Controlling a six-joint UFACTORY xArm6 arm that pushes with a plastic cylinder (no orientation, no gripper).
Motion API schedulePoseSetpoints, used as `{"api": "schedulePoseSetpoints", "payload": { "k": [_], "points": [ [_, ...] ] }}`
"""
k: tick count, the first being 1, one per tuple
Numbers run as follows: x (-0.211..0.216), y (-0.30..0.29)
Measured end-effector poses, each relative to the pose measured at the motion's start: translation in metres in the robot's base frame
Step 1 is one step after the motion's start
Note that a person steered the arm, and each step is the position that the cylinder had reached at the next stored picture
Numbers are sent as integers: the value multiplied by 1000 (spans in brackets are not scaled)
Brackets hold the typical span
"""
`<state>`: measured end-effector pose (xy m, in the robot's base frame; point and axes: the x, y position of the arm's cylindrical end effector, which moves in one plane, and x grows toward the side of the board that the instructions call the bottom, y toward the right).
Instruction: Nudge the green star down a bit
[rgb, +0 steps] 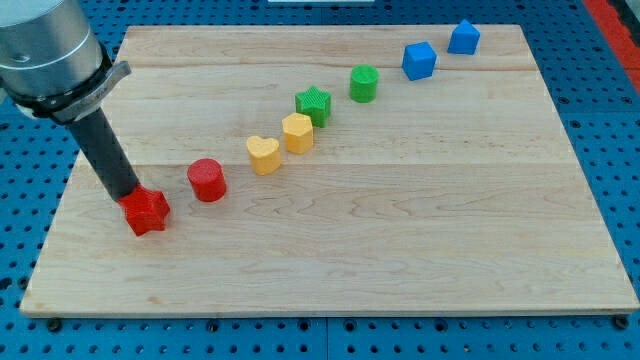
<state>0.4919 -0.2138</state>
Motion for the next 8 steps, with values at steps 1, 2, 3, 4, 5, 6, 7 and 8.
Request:
{"api": "schedulePoseSetpoints", "payload": {
  "k": [1,2,3,4,5,6,7,8],
  "points": [
    [14,0],
    [22,-6],
    [23,-38],
    [32,-86],
    [47,-91],
    [86,-90],
    [79,-91],
    [33,-88]
  ]
}}
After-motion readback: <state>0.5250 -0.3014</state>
